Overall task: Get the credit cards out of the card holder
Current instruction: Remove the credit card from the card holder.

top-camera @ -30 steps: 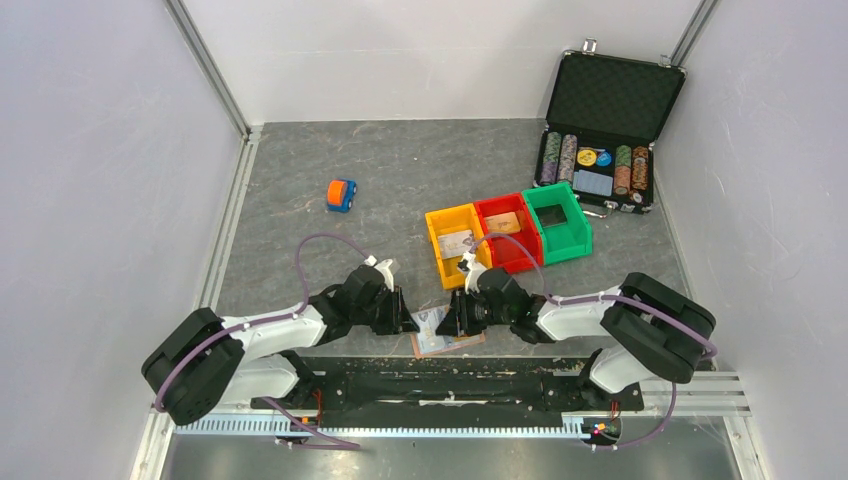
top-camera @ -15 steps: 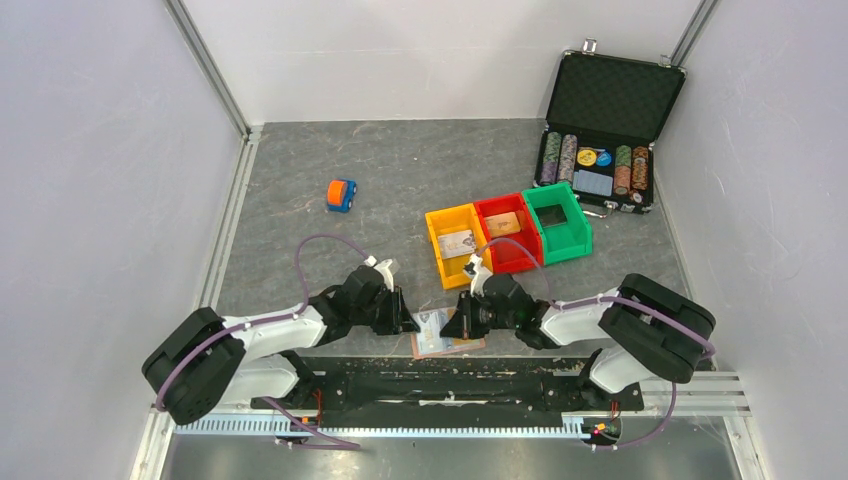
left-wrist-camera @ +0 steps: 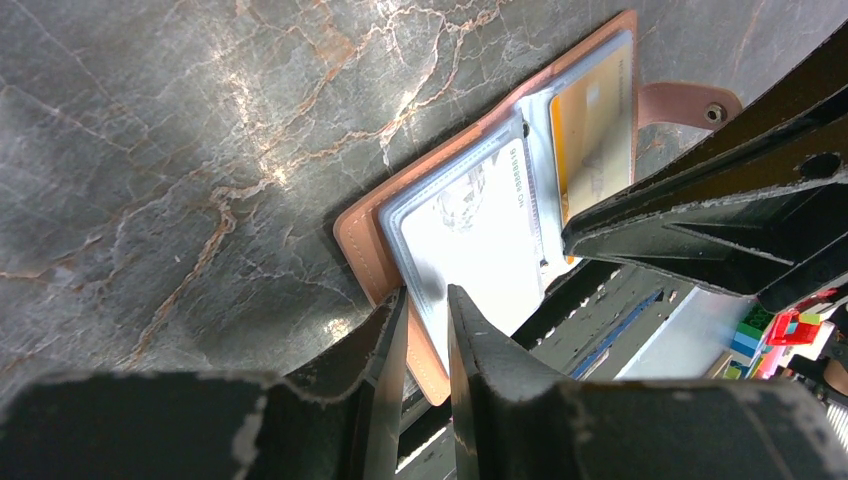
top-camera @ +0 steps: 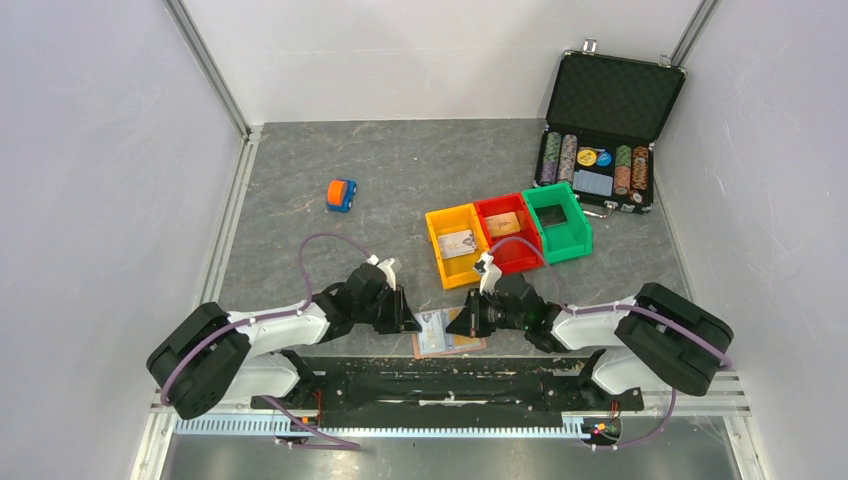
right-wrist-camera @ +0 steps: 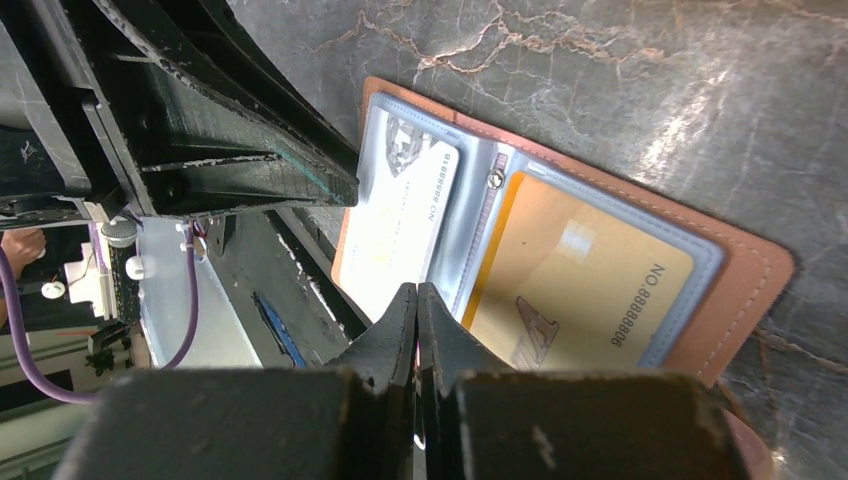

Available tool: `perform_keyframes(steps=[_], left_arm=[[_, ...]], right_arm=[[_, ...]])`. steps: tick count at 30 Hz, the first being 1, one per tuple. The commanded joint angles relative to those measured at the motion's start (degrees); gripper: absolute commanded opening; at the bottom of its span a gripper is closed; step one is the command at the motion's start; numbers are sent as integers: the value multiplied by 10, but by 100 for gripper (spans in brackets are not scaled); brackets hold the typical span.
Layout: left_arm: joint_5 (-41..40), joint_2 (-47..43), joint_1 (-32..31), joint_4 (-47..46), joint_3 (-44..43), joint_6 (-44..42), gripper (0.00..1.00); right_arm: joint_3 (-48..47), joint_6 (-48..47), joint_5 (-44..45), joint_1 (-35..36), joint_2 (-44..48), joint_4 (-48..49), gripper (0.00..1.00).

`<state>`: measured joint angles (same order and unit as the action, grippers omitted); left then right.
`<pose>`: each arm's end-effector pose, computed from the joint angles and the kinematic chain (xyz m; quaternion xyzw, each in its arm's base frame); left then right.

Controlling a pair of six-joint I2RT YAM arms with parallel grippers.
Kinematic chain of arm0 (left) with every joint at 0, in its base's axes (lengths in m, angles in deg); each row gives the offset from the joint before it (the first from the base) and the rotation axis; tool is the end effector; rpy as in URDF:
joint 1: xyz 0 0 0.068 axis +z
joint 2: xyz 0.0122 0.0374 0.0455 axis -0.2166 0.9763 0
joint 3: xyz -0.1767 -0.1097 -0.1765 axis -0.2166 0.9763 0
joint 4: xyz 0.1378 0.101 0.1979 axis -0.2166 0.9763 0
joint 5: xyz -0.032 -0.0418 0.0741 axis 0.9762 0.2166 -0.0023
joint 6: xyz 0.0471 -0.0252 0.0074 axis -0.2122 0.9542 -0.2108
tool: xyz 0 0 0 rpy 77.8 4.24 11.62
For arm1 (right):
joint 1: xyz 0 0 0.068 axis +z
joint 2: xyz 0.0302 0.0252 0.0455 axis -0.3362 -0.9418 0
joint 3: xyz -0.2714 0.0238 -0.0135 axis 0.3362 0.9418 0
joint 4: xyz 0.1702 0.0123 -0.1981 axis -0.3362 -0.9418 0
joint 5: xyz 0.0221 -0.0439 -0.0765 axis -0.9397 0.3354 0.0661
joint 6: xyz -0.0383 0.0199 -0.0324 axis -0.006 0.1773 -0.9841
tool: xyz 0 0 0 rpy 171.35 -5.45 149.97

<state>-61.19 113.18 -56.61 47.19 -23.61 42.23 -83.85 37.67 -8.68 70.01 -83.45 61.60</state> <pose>0.1422 -0.1521 0.1295 0.0344 0.9212 -0.3530 0.1602 0.1355 0.1809 0.1200 -0.0935 0.8612 0.4539 0.2089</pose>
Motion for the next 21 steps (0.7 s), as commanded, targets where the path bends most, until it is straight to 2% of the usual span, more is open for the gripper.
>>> perform_keyframes(steps=[1,4,10,13,21], left_arm=[[-35,22,-2,38,8,-3,29],[-33,21,-2,38,9,-1,29],[-22,3,-2,37,9,6,28],[-15,1,-2,37,8,9,27],[-4,-3,-2,22,19,20,25]], right_arm=[[9,-14,-5,-8,19,8,0],[2,-16,-17,-8,16,7,0],[-8,-3,-25,-6,0,19,18],[-13,3,-19,-2,-9,19,24],[-22,13,13,11,-27,9,24]])
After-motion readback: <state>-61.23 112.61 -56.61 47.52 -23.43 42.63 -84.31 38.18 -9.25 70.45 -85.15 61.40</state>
